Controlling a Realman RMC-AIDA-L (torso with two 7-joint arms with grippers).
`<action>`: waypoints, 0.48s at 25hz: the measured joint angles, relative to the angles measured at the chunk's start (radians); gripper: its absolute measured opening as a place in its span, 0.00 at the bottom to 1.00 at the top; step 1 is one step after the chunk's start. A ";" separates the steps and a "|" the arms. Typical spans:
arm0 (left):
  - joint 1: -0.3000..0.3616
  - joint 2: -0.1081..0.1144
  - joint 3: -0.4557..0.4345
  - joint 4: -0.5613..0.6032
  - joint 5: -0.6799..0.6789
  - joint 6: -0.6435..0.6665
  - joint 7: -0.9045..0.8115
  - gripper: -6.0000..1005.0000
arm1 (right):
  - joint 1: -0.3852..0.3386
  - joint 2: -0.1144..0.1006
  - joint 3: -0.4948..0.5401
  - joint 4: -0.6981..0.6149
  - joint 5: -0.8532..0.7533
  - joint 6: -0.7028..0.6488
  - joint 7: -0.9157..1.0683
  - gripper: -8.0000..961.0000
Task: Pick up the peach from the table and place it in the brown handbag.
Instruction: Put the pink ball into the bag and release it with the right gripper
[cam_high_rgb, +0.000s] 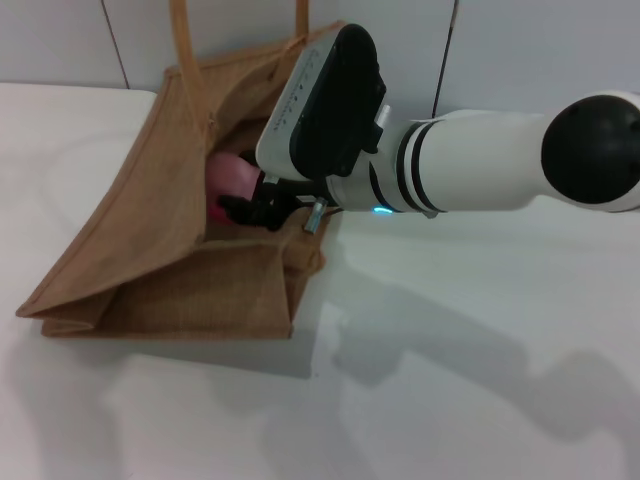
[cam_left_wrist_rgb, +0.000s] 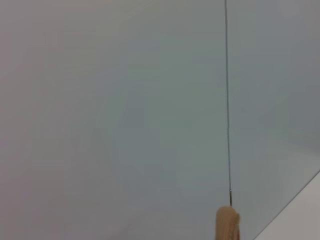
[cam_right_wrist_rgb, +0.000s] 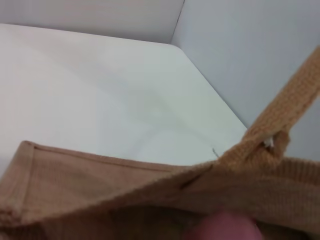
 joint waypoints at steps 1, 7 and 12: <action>0.000 0.000 0.000 0.000 0.000 0.001 0.000 0.14 | 0.001 0.000 0.000 0.004 0.000 0.000 0.000 0.47; 0.006 0.001 0.000 -0.001 0.001 0.006 0.000 0.14 | 0.003 0.000 0.000 0.016 0.002 0.000 0.000 0.62; 0.013 0.001 -0.001 -0.001 0.002 0.009 0.001 0.14 | 0.001 -0.003 0.005 0.020 0.000 0.000 0.003 0.78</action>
